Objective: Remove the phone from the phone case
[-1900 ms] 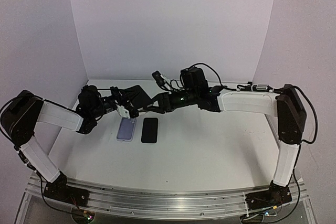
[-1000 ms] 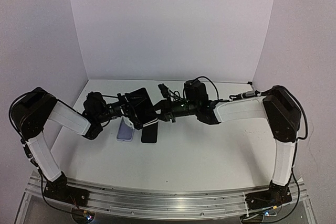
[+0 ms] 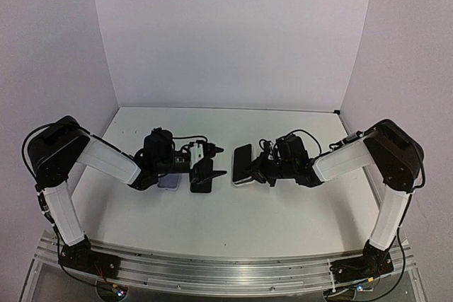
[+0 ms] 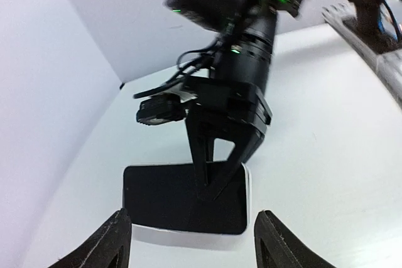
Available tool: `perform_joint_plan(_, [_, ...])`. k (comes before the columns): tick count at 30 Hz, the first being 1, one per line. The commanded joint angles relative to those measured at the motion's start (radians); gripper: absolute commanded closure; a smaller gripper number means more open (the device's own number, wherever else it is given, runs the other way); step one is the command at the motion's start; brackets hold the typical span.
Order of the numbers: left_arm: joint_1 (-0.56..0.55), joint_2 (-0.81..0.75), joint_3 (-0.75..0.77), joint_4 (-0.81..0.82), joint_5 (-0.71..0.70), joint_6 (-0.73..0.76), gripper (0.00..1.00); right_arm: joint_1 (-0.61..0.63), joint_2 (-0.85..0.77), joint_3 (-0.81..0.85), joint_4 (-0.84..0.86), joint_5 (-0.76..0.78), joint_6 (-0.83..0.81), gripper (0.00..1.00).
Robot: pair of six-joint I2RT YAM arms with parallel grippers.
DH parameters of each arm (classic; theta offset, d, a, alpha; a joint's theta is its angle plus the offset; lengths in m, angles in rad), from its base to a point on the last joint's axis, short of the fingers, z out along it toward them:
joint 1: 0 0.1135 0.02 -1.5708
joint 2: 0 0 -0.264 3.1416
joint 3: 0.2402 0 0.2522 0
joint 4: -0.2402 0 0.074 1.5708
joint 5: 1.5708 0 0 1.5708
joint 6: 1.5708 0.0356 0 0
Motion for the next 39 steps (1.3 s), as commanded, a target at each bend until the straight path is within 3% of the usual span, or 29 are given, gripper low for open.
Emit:
perform_joint_plan(1, [0.001,-0.061,0.076,-0.238,-0.161,-0.735,0.36,-0.003,0.044,0.098,0.096,-0.063,0.102,1.0])
perform_joint_plan(2, [0.001,-0.061,0.071,-0.261,-0.17,-0.83,0.39,-0.008,0.063,0.104,0.101,-0.087,0.141,1.0])
perform_joint_plan(4, [-0.012,-0.061,0.058,-0.267,-0.15,-0.872,0.43,-0.021,0.103,0.113,0.108,-0.125,0.24,1.0])
perform_joint_plan(6, [-0.055,-0.064,0.049,-0.258,-0.163,-0.724,0.43,-0.029,0.125,0.117,0.106,-0.144,0.316,1.0])
perform_joint_plan(9, [-0.12,-0.053,0.049,-0.228,-0.257,-0.316,0.36,-0.028,0.128,0.115,0.101,-0.147,0.401,1.0])
perform_joint_plan(11, [-0.133,-0.033,0.047,-0.175,-0.296,-0.135,0.34,-0.027,0.132,0.116,0.092,-0.156,0.456,1.0])
perform_joint_plan(14, [-0.135,0.016,0.047,-0.12,-0.296,0.056,0.33,-0.021,0.14,0.121,0.089,-0.177,0.515,1.0])
perform_joint_plan(17, [-0.141,0.087,0.068,-0.102,-0.313,0.156,0.32,-0.02,0.134,0.125,0.074,-0.189,0.531,1.0])
perform_joint_plan(26, [-0.142,0.176,0.141,-0.074,-0.402,0.175,0.5,-0.016,0.109,0.096,0.035,-0.214,0.52,1.0])
perform_joint_plan(34, [-0.142,0.175,0.192,-0.105,-0.374,0.128,0.52,-0.017,0.129,0.105,0.036,-0.239,0.509,1.0])
perform_joint_plan(39, [-0.142,0.218,0.213,-0.153,-0.426,0.192,0.55,-0.018,0.132,0.105,0.039,-0.24,0.509,1.0])
